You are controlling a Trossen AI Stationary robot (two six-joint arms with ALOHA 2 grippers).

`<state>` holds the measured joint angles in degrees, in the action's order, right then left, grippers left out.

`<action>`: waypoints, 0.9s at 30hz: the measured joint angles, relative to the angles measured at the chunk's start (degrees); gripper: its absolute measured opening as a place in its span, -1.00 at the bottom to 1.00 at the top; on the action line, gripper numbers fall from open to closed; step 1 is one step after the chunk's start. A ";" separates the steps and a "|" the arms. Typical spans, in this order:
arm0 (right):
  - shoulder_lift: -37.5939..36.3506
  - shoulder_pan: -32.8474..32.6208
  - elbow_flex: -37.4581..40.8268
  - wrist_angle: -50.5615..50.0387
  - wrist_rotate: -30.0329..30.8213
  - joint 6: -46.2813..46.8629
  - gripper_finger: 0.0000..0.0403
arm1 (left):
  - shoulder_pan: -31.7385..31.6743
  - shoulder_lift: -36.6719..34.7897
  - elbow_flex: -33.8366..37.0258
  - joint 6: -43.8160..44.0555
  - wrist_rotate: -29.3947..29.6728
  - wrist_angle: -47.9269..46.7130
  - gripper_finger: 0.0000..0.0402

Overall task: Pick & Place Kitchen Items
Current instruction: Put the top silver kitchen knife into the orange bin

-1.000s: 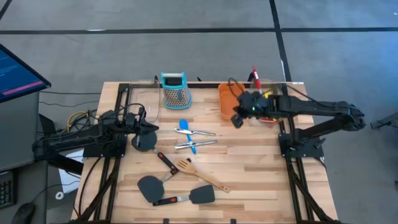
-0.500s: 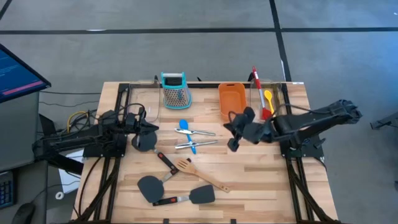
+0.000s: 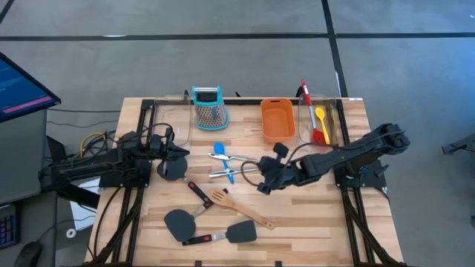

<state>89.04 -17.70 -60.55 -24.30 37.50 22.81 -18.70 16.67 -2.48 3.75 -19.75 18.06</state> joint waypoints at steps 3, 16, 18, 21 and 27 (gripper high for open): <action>2.89 0.70 0.04 1.90 -0.37 -7.87 -0.98 | -0.02 0.00 0.01 0.00 0.00 0.00 -0.99; 8.91 7.08 -3.76 14.18 -26.23 -33.62 -1.00 | 0.00 0.00 0.02 -0.02 -0.02 0.01 -0.99; 8.91 8.42 -4.54 14.02 -27.85 -33.90 -1.00 | -0.01 0.00 0.02 -0.02 0.00 0.02 -0.99; 8.60 10.68 -5.80 13.13 -30.56 -33.90 -1.00 | -0.02 0.00 0.02 -0.02 0.00 0.01 -0.99; 8.74 16.34 -8.31 10.65 -39.90 -33.88 -1.00 | 0.00 0.00 0.02 -0.02 0.00 0.00 -0.99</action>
<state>97.78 -1.35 -68.87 -13.65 -2.40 -11.07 -18.70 16.67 -2.46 3.73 -19.75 18.07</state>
